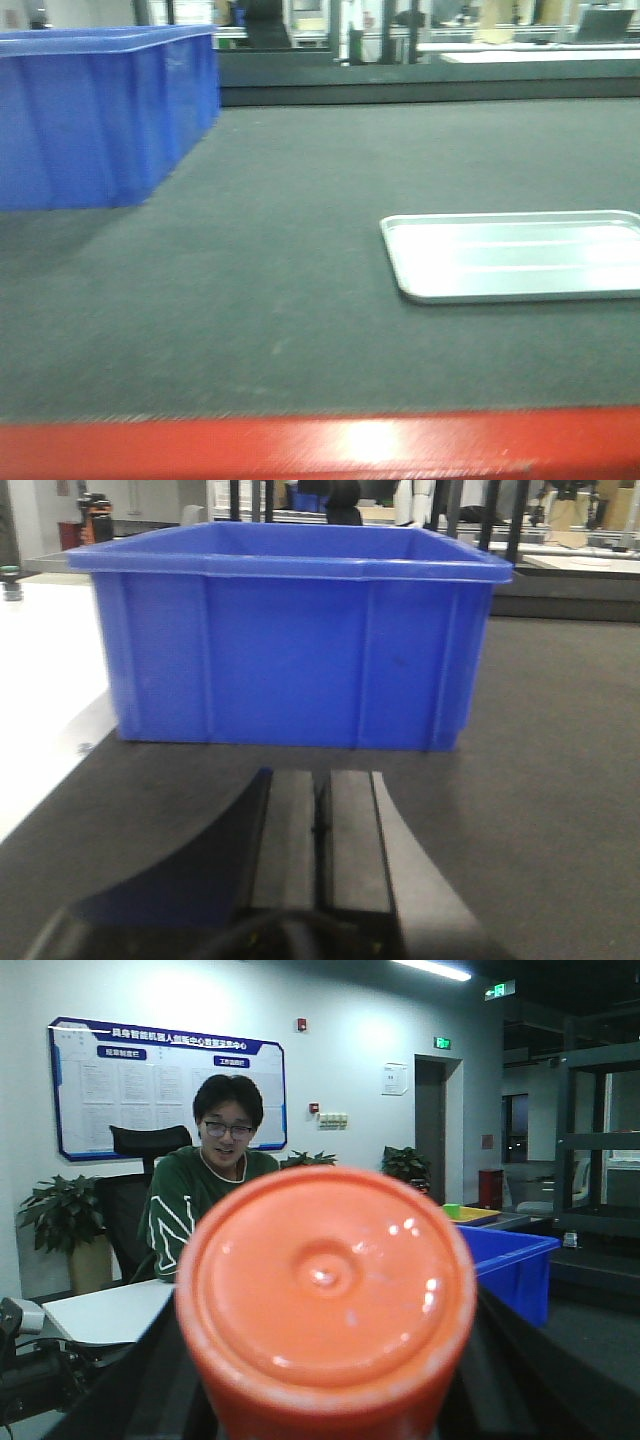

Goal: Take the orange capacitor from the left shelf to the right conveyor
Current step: 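Move the right gripper over the silver tray on the conveyor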

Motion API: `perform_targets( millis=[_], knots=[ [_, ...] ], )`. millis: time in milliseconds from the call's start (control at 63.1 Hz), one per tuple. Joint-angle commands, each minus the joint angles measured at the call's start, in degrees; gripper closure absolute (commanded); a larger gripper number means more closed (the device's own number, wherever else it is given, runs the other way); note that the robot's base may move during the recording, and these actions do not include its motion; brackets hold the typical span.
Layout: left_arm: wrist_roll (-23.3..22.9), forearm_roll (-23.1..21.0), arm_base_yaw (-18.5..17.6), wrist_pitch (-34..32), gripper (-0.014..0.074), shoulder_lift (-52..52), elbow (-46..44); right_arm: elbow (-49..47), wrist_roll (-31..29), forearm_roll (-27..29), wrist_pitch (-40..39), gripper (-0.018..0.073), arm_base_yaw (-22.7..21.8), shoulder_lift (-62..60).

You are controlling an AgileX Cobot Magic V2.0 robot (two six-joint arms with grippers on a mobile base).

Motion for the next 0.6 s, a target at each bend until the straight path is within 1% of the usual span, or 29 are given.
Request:
perform_targets(
  millis=[0,491,586],
  knots=[
    [-0.13,-0.06,-0.05,-5.18,0.0722,-0.51,1.25,-1.52,-0.61,0.23,-4.15,0.051,0.05,0.89],
    [-0.13,-0.06,-0.05,-5.18,0.0722,-0.51,1.25,-1.52,-0.61,0.23,-4.15,0.051,0.05,0.89],
    [-0.13,-0.06,-0.05,-5.18,0.0722,-0.51,1.25,-1.52,-0.61,0.23,-5.36,0.051,0.05,0.89]
  ],
)
